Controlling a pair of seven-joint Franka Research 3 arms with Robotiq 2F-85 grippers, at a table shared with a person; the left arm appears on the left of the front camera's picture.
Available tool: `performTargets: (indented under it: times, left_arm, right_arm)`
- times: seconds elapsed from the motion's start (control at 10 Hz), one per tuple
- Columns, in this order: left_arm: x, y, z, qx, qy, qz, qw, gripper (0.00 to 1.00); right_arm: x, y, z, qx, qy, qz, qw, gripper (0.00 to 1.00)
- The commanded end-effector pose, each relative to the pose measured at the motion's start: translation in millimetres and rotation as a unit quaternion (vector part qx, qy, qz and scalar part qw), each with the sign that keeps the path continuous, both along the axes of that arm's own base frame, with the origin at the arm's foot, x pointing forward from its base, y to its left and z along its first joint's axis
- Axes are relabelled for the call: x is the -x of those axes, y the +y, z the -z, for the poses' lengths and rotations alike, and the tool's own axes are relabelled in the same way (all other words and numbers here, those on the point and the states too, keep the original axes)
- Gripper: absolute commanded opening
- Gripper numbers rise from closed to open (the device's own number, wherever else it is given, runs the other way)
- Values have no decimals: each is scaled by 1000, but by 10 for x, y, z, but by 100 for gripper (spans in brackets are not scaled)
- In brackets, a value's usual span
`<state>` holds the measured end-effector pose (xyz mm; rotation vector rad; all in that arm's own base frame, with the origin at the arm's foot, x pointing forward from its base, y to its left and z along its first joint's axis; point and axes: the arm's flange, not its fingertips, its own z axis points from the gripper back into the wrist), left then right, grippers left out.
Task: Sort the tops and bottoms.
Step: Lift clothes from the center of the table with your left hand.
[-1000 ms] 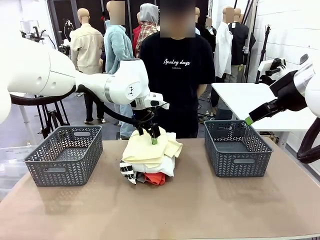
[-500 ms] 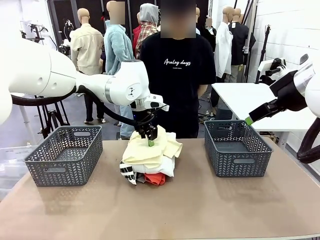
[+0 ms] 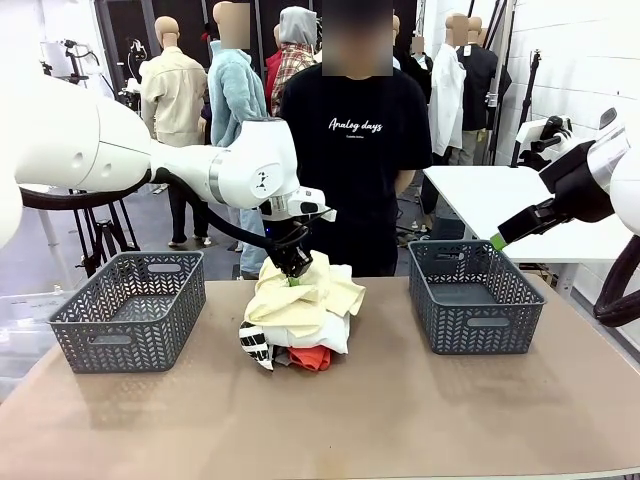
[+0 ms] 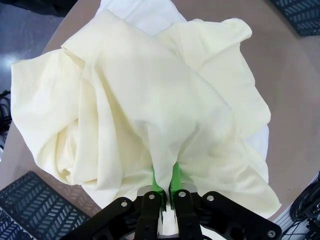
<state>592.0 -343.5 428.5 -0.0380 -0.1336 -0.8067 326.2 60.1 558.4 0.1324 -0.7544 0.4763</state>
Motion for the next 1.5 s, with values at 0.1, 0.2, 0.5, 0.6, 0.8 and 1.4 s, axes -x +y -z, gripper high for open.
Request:
performTargets:
  times: [0.1, 0.2, 0.5, 0.6, 0.8, 1.4]
  left_arm:
    - [50, 28, -107, 12, 0, -15, 1000, 0]
    - [2, 1, -24, 1, -1, -4, 1000, 0]
    - [2, 1, -24, 1, -1, -4, 1000, 0]
    - [2, 1, -24, 1, -1, -4, 1000, 0]
    - [5, 19, -467, 15, -30, -19, 999, 0]
    - [-163, 100, -2516, -26, -180, -5, 983, 0]
  right_arm:
    - [-9, -4, 13, -3, 2, -3, 1000, 100]
    - [-9, -4, 13, -3, 2, -3, 1000, 100]
    - [-9, -4, 13, -3, 2, -3, 1000, 100]
    - [-9, -4, 13, -3, 2, -3, 1000, 100]
    - [-9, -4, 13, -3, 2, -3, 1000, 100]
    - [-9, -4, 13, -3, 2, -3, 1000, 100]
